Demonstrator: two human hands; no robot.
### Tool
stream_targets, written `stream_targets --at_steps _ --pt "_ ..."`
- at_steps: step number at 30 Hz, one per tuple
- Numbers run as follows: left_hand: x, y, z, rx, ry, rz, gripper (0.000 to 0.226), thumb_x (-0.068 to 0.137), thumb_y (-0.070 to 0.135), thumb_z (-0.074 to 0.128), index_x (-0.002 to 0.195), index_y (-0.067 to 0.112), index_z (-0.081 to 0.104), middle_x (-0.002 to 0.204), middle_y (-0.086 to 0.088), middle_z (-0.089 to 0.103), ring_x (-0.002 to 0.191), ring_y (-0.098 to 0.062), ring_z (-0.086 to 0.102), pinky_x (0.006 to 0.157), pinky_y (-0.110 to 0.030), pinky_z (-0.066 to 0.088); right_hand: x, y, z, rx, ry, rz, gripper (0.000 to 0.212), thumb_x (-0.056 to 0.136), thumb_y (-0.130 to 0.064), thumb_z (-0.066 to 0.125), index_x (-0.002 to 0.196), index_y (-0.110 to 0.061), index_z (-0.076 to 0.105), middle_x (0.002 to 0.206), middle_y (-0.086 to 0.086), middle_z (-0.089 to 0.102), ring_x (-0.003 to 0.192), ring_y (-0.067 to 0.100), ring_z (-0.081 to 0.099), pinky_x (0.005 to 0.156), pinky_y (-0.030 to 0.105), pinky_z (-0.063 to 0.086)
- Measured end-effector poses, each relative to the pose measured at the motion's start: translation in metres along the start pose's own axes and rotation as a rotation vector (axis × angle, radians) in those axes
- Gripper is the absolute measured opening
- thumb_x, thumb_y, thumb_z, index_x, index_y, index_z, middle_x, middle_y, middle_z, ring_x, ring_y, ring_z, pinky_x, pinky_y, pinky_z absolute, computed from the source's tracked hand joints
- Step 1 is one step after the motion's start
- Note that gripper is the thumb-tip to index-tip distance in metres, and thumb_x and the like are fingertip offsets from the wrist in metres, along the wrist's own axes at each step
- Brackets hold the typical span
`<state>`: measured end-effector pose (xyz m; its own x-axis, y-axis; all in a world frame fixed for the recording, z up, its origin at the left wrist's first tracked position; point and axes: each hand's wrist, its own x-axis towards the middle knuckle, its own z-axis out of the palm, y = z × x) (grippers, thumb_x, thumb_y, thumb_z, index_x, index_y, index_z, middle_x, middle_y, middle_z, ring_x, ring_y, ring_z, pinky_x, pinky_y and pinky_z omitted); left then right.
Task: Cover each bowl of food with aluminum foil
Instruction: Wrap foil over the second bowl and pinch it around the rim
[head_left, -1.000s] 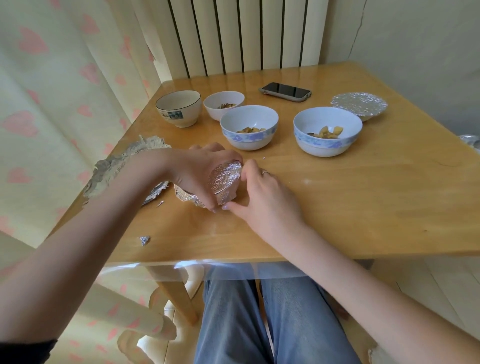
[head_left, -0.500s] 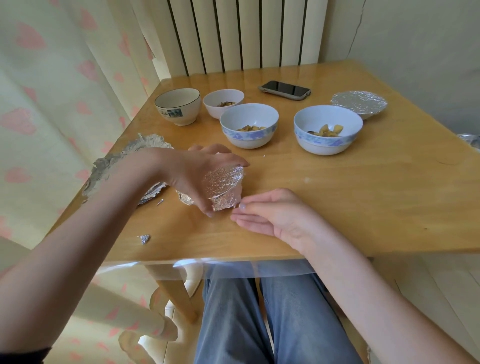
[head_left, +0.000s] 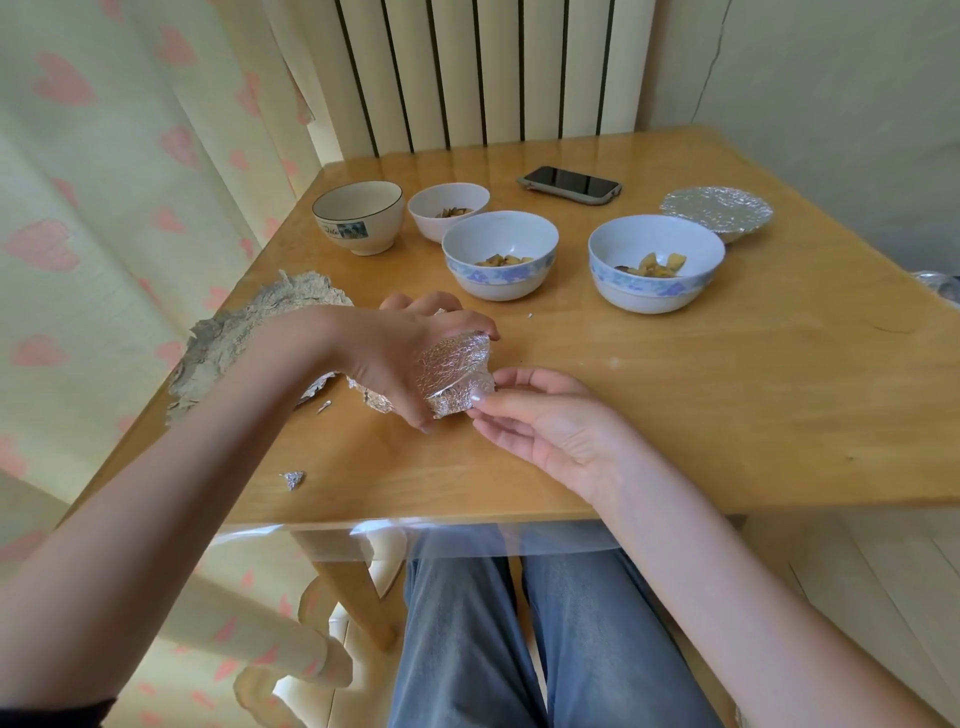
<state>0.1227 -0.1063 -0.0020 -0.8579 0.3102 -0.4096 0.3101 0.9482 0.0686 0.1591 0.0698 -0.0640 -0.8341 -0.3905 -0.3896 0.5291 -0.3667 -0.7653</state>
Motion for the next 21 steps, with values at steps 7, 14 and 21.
stream_targets --at_steps 7,14,21 --pt "-0.001 0.000 -0.001 -0.024 -0.016 0.002 0.107 0.059 0.044 0.089 0.137 0.059 0.016 0.145 0.016 0.012 0.133 -0.022 0.018 0.105 -0.042 0.035 0.009 -0.006 -0.006 -0.494 -0.030 -0.229 0.031 0.078 0.009 0.069 0.092 -0.012 0.051 0.077 0.007 0.061 0.067 0.015 0.059 0.065 0.020 0.052" --pt "0.003 0.006 0.009 -0.092 0.080 -0.028 0.078 0.076 0.050 0.073 0.135 0.054 0.022 0.149 0.013 0.013 0.138 -0.022 0.012 0.106 -0.042 0.027 0.026 -0.002 -0.007 -0.902 0.045 -0.531 0.046 0.067 -0.011 0.085 0.091 -0.015 0.045 0.071 0.006 0.063 0.052 0.004 0.049 0.058 0.021 0.044" --pt "0.004 0.008 0.019 0.013 0.133 -0.045 0.084 0.073 0.044 0.071 0.135 0.048 0.015 0.144 0.011 0.015 0.133 -0.024 0.018 0.092 -0.035 0.035 0.026 -0.013 -0.014 -1.366 0.006 -0.803 0.047 0.075 -0.034 0.077 0.095 -0.020 0.036 0.076 -0.005 0.054 0.068 0.015 0.049 0.067 0.041 0.047"
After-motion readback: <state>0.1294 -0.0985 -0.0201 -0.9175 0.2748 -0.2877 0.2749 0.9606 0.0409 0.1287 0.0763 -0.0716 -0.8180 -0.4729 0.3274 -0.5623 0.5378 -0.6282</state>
